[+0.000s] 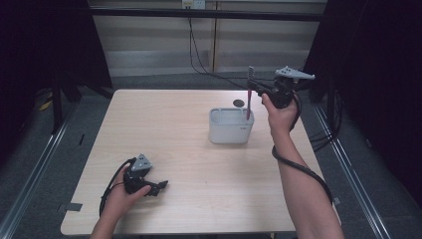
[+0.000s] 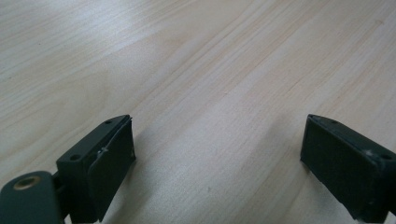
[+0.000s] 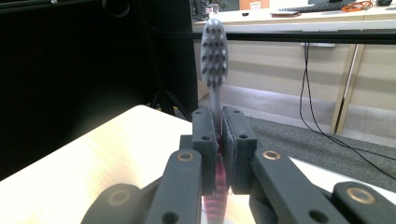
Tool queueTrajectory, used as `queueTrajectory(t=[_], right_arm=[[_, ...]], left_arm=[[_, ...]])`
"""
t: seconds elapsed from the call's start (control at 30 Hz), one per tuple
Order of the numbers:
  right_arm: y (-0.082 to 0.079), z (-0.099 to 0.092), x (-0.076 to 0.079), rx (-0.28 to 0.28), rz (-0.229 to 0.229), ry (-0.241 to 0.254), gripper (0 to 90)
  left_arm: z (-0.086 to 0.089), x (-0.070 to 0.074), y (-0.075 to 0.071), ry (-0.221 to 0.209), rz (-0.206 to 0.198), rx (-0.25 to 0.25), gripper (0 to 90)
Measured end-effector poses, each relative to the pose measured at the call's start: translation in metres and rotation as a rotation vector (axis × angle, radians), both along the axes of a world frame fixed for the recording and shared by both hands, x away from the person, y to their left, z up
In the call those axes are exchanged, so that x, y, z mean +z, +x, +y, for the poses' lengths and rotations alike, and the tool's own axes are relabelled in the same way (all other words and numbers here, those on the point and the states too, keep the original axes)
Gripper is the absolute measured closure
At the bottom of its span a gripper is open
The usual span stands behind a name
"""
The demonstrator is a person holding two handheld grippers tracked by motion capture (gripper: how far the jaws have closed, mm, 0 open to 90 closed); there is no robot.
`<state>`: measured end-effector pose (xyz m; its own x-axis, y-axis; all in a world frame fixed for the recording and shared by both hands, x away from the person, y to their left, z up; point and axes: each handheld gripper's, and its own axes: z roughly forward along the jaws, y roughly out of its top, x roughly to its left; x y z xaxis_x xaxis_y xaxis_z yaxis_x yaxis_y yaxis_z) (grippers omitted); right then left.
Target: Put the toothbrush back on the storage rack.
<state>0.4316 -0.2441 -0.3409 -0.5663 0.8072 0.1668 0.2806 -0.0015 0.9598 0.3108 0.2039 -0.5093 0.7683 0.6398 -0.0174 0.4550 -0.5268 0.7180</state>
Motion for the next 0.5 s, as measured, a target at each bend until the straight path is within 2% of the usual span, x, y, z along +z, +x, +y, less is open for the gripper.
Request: queueTrajectory(t=[0.5], right_arm=[[-0.0019,-0.0039,-0.0118,-0.002,0.013,0.006,84.3]], left_arm=[[0.0001,0.0001,0.0001,0.002,-0.001,0.000,9.4]])
